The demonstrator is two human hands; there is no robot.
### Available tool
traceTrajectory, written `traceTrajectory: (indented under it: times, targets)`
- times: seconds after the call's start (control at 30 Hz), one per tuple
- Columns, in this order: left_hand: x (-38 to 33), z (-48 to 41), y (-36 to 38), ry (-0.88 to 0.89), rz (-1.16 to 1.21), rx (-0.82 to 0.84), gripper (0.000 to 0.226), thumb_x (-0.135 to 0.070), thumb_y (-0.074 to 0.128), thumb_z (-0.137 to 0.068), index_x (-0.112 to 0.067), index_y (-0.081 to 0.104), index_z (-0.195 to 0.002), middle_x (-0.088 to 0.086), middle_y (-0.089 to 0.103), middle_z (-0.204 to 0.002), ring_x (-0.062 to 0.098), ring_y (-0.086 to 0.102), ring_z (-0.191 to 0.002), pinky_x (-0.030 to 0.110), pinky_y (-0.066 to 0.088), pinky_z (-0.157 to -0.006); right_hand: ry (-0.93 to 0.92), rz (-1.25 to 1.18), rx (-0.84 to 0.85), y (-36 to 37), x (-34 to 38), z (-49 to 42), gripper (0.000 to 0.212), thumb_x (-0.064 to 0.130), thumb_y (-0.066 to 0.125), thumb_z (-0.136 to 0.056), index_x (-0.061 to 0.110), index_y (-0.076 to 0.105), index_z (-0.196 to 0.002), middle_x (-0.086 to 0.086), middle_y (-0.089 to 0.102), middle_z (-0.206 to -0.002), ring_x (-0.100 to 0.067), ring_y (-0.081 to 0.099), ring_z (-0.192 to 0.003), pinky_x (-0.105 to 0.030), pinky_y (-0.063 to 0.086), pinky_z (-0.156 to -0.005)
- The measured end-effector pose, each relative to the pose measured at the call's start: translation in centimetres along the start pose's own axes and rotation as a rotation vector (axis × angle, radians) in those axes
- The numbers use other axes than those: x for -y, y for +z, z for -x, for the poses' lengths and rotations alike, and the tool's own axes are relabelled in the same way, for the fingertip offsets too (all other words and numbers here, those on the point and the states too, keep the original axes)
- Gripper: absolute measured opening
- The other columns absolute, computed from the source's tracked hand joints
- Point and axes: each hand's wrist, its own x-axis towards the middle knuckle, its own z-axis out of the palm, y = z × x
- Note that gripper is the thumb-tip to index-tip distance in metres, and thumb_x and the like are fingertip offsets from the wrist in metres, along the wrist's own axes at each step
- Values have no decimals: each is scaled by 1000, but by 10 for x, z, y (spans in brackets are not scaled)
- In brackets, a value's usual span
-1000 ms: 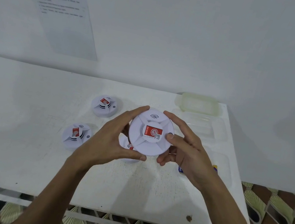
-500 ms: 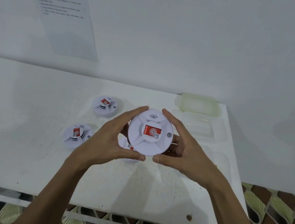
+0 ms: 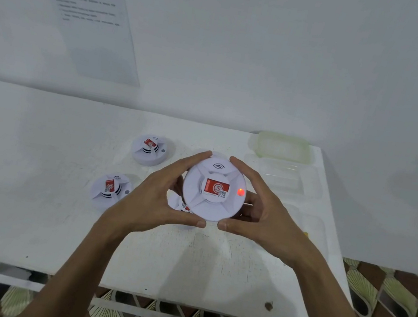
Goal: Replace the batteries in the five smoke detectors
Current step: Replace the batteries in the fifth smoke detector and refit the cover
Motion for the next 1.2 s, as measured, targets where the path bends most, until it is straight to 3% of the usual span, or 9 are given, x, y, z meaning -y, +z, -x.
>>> traceTrajectory:
  times: [0.27,0.47,0.67,1.07,1.2]
  targets:
    - [0,1,1,18,-17,-16,91,-11,84,-67,-30,31,-139,-26,45,-135,-2,52,-115,9,46,-81,-7,1,3,2,0,0,94,-7,75,-77,51,35,-139,14,59,-126,-26,64,-106,-38,59,-84]
    - [1,2,0,22,4,-13,90,-18,83,-67,-32,31,-139,-21,46,-138,2,52,-118,11,47,-83,-10,-3,2,2,1,2,94,-8,75,-77,51,36,-139,8,59,-127,-28,64,-104,-39,59,-85]
    - [0,3,2,25,22,-15,89,-23,83,-67,-36,31,-138,-23,46,-137,3,53,-118,13,48,-84,-25,16,3,3,1,1,93,-7,74,-78,50,35,-140,12,57,-131,-25,63,-107,-41,59,-86]
    - [0,5,1,33,20,-15,89,-16,82,-68,-35,31,-138,-23,44,-137,0,52,-116,9,46,-81,-8,24,7,4,0,2,94,-8,73,-79,49,33,-142,3,61,-126,-26,66,-102,-40,58,-86]
    - [0,5,2,29,28,-9,90,-18,83,-68,-43,32,-138,-25,46,-137,3,54,-116,11,47,-81,-1,48,-2,4,1,3,95,-7,73,-79,49,31,-143,0,64,-123,-26,67,-98,-43,58,-87]
